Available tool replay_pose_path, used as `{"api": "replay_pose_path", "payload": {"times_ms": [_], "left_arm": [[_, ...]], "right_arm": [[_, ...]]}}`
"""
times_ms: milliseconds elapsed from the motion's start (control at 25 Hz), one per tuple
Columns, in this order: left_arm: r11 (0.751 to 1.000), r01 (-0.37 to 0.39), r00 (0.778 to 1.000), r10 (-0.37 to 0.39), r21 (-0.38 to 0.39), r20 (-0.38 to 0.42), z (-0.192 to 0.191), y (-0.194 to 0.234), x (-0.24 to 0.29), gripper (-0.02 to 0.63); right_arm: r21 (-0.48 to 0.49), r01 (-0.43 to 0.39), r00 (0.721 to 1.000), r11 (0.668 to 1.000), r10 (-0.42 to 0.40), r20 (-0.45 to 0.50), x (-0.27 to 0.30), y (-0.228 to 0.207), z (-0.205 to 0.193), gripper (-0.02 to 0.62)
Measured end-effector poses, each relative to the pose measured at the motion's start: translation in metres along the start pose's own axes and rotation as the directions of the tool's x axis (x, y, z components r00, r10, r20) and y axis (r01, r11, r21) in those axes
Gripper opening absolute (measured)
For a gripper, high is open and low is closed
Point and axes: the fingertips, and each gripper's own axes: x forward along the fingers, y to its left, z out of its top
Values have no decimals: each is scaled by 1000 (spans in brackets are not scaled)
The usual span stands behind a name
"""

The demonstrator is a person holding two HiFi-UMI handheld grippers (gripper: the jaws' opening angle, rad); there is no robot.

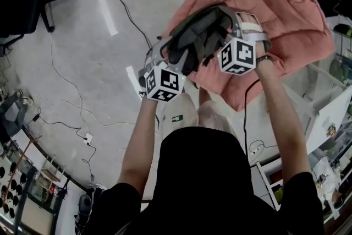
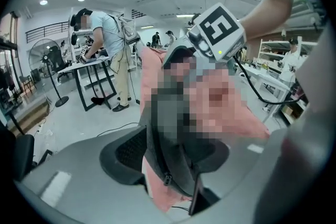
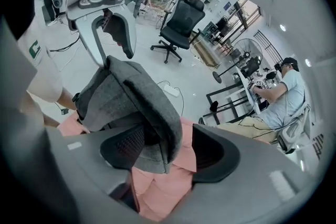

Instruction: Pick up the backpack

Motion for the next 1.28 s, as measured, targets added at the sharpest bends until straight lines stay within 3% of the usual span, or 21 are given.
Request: {"api": "replay_pose_path", "payload": {"times_ms": [320,600,1280], "left_arm": [[1000,8,1000,-8,19,5,0,2,13,172],[1000,3,1000,-3,11,10,-2,2,13,133],[999,26,1000,-26,27,-3,-7,-12,6,115]], "right_arm": [[-43,-21,1000,999,21,-11,20,-4,0,264],[-24,-23,999,999,22,-26,27,-1,2,259],[39,-1,1000,999,2,-25,17,19,0,209]]}}
